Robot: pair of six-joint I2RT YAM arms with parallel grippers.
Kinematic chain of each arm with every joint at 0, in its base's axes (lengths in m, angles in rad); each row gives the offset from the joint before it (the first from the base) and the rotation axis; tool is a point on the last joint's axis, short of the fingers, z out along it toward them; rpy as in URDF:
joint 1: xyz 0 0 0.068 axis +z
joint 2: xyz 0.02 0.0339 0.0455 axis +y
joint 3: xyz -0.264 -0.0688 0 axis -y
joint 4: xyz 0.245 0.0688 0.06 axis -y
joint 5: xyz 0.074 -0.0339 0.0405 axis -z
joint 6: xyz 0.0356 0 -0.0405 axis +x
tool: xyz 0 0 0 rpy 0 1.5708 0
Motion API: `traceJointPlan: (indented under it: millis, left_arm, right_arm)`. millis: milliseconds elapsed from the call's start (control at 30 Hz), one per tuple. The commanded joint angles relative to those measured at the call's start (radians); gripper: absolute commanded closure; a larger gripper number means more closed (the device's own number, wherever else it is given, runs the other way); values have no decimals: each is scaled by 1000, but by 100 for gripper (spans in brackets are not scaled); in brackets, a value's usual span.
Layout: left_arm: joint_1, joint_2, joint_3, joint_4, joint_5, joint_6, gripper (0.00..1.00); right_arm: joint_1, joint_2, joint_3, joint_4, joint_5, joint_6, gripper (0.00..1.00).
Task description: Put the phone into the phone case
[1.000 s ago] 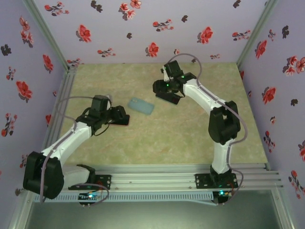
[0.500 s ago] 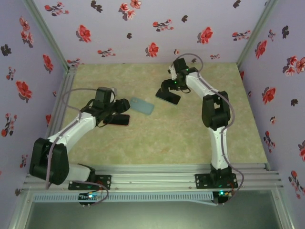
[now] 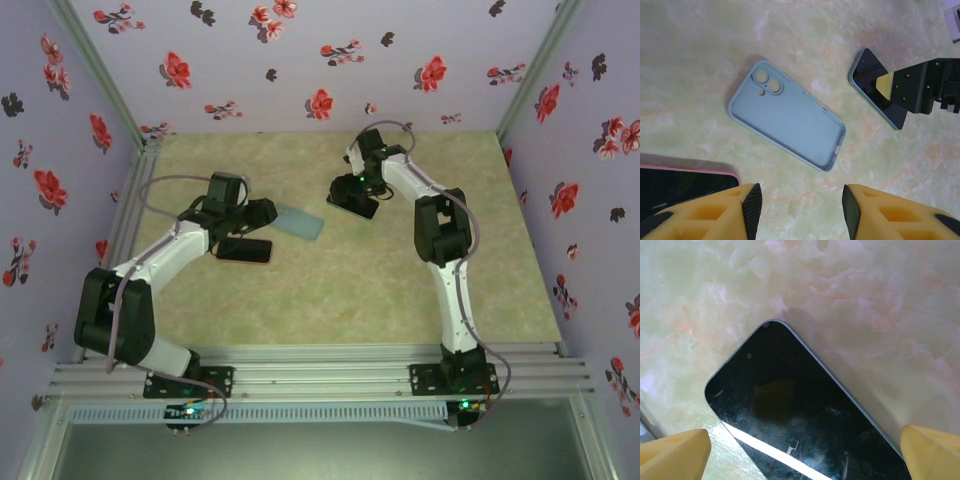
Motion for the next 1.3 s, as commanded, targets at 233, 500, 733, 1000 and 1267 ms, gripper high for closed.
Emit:
traceJointPlan:
  millis: [233, 500, 733, 1000, 1267]
  left_arm:
    - [-3, -5, -12, -4, -15, 4, 49]
    - [-1, -24, -29, 5, -15, 6, 50]
    - [6, -73, -74, 18, -22, -5, 49]
    - [14, -116, -100, 15, -27, -12, 49]
    - [16, -124, -108, 17, -27, -18, 49]
  right_arm:
    - [11, 5, -17, -43, -32, -20, 5]
    - [43, -70, -132, -18, 0, -16, 4]
    - [87, -116, -202, -7, 73, -21, 1]
    - [131, -113, -219, -14, 225, -25, 1]
    - [143, -104, -197, 5, 318, -31, 4]
